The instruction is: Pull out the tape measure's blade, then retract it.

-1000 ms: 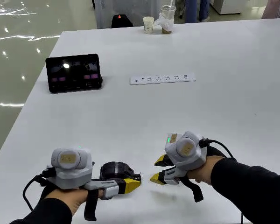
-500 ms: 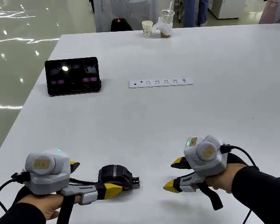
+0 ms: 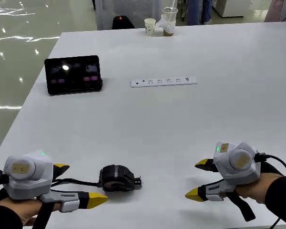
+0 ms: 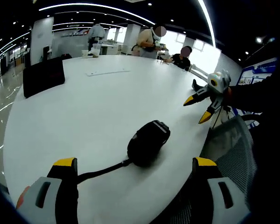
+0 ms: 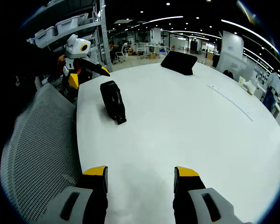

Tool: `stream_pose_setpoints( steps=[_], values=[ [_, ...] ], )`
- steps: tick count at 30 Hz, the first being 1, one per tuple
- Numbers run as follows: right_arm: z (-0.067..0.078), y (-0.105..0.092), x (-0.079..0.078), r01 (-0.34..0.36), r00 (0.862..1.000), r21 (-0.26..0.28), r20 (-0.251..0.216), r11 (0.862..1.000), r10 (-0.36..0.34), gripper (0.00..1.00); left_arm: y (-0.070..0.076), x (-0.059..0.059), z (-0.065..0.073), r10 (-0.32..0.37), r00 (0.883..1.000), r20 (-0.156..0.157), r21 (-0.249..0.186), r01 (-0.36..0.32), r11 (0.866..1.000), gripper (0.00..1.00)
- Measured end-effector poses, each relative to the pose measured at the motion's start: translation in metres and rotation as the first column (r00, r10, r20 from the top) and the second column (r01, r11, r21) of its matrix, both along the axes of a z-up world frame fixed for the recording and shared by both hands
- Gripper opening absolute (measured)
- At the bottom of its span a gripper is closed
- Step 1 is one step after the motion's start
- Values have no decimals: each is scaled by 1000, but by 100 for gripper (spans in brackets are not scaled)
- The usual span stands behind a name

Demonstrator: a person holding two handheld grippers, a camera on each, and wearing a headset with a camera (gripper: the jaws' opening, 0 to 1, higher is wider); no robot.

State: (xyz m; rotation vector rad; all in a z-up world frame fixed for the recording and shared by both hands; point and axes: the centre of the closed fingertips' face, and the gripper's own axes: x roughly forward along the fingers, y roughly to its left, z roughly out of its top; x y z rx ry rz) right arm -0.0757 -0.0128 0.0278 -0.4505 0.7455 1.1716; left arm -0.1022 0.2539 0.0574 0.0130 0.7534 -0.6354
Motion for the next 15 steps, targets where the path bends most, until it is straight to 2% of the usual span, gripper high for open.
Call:
stream_pose_setpoints(
  steps=[2,6,8,15],
  values=[
    [-1,-8,1,15,1000,-1,6,1000,-15,58,5,-3,-4,-7,1000,-4,19,7,1000,99],
    [-2,-25,2,45,999,-1,4,999,-45,60,7,-8,-1,-14,1000,-8,10,14,1000,99],
    [-3,-34,3,57,998,-5,5,998,-57,63,11,-8,-1,-13,1000,10,36,13,999,99],
    [8,-63,8,125,992,16,7,992,-125,71,21,-8,-1,-8,1000,10,45,7,999,99]
  ],
)
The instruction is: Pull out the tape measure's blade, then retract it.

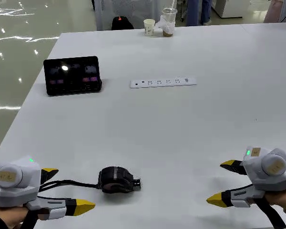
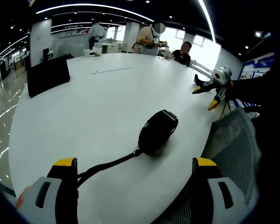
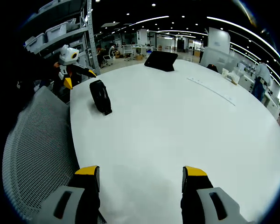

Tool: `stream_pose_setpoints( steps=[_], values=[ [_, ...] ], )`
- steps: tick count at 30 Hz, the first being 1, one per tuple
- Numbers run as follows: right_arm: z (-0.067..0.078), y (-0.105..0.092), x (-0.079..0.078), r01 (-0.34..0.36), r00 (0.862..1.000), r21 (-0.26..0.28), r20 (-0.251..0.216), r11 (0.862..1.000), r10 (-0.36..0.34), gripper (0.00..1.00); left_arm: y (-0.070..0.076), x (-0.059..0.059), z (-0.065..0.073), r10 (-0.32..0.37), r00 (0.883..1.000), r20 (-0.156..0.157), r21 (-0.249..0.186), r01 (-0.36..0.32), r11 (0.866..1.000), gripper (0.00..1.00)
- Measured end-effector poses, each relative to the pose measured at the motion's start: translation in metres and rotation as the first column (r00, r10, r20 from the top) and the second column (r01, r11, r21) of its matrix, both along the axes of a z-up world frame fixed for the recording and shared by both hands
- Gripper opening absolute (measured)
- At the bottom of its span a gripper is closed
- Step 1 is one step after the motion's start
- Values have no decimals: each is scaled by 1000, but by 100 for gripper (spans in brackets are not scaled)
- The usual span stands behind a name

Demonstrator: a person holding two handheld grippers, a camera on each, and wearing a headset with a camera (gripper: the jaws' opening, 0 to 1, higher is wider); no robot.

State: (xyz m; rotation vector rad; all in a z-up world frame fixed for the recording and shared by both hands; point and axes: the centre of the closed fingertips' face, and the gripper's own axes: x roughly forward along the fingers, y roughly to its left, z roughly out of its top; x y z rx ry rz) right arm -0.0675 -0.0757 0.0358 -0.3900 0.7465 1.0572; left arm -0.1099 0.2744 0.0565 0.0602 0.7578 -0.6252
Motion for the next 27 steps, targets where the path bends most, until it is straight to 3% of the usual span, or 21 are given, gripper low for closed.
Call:
stream_pose_setpoints(
  steps=[6,15,19,23,27],
  values=[
    [3,-13,-3,13,1000,19,3,1000,-13,81,11,0,0,-17,1000,-6,20,17,1000,99],
    [3,-25,-1,14,1000,1,22,1000,-14,98,20,-3,-1,-33,999,-15,38,33,999,99],
    [10,-28,-2,16,1000,14,22,1000,-17,99,22,-3,-1,-29,999,-13,39,29,999,99],
    [9,-36,-1,29,999,8,18,1000,-29,99,23,-3,1,-26,1000,-6,40,26,999,99],
    [8,-41,-3,38,999,4,13,999,-38,99,22,-6,0,-31,999,-19,38,32,999,99]
  ],
)
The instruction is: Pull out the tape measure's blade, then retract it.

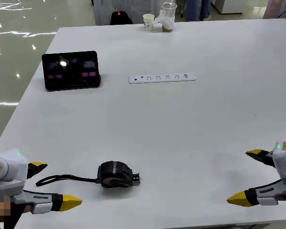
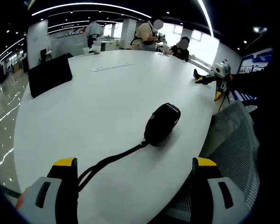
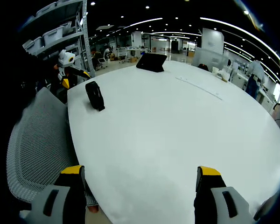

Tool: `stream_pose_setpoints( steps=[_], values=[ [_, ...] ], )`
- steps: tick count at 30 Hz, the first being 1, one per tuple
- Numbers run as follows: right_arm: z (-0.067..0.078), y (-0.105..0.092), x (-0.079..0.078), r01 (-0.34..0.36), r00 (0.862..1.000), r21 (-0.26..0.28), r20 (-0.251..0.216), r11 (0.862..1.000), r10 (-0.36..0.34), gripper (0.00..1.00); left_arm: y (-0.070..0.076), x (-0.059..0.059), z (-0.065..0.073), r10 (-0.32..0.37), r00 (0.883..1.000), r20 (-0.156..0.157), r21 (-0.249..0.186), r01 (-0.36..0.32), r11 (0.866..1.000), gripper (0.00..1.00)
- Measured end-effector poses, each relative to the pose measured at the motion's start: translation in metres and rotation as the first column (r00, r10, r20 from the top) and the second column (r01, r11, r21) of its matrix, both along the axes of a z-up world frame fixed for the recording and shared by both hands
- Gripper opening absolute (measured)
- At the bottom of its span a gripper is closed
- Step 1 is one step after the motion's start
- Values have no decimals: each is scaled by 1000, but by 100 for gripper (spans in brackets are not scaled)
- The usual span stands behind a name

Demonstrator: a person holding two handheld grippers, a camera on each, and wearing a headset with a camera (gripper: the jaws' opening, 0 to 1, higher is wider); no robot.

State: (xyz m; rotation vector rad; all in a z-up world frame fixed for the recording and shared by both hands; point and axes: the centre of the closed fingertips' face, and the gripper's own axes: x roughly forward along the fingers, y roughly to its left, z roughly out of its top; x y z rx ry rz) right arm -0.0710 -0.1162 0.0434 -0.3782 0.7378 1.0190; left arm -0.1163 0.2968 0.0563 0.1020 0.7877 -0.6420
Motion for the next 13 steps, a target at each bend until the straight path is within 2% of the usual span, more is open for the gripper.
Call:
stream_pose_setpoints(
  steps=[6,13],
  values=[
    [-3,-4,-5,0,1000,-9,-9,1000,0,99,2,-2,-2,-2,1000,0,10,2,1000,99],
    [1,-7,-3,3,1000,-7,-4,1000,-3,99,7,0,-1,5,1000,1,16,-5,1000,99]
  ],
)
